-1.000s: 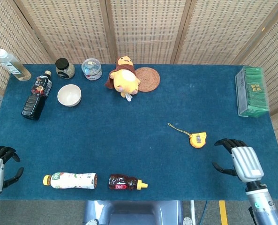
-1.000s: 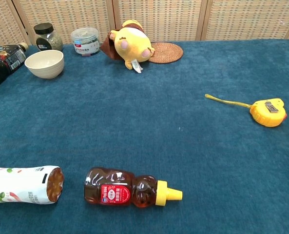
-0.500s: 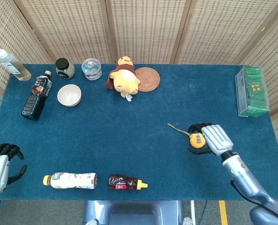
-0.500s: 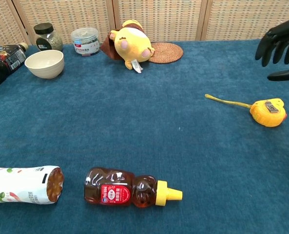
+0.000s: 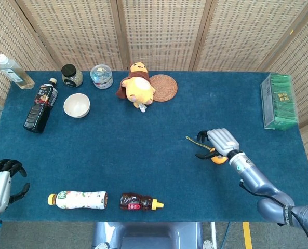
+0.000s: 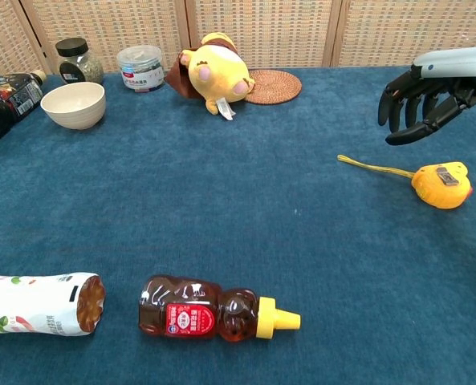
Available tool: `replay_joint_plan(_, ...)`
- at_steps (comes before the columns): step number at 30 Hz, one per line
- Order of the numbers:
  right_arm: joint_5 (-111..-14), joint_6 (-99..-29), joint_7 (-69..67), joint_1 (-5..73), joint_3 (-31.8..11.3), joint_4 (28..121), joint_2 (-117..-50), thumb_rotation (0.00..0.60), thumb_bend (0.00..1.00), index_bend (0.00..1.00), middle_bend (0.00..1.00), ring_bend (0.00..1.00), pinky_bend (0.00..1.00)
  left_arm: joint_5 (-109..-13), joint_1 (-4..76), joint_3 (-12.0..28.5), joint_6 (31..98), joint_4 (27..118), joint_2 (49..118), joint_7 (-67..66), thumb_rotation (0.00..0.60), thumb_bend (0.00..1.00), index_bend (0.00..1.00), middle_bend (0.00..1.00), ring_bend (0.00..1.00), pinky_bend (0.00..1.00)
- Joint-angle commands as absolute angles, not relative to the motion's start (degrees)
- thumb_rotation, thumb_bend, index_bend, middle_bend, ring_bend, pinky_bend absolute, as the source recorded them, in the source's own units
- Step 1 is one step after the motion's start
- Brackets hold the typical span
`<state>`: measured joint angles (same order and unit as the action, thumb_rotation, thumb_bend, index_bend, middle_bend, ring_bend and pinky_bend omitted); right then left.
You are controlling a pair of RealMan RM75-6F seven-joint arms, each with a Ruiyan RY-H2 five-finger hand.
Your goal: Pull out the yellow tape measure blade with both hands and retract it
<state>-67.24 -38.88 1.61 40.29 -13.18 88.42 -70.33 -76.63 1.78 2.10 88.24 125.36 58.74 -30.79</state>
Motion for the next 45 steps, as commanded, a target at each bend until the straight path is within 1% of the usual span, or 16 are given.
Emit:
replay_joint_plan(1,-66.17,-37.63,1.61,41.43,-12.57,86.5,-71.66,0.371,0.26,0.38,0.42,0.42,0.44,-76.49,1.81,2.01,88.22,125.21,58.86,-30.68,0.6,0.26,0.5,0.34,0.2,0.23)
replay_joint_plan(19,-65.72,-36.65,-1.64,43.17,-9.95,76.57,-79.19,0.373,0.27,0.39,0.44,0.43,0.46,-76.19,0.77,1.02,89.51,124.68,58.22,-29.63,0.6,0.26,0.5,0.34,0.2,0.23)
replay_joint_plan(28,-67.62,-36.45,-5.17,42.74,-8.87,73.24,-81.04,0.371,0.27,0.4,0.45,0.44,0.47,-76.29,0.5,0.73,89.9,124.9,57.97,-29.67,0.6,0.26,0.5,0.34,0.2,0.23)
replay_joint_plan(37,-68.6,-36.51,-6.46,42.37,-8.11,73.19,-81.06,0.368,0.27,0.4,0.45,0.44,0.47,-76.4,0.67,0.79,89.83,124.92,58.13,-29.81,0.6,0.26,0.5,0.34,0.2,0.23)
replay_joint_plan(45,-69.87,-38.42,-6.25,41.22,-7.2,77.02,-79.13,0.372,0.27,0.4,0.45,0.45,0.48,-76.28,0.86,0.88,89.69,124.78,58.43,-29.84,0.6,0.26,0.5,0.34,0.2,0.23)
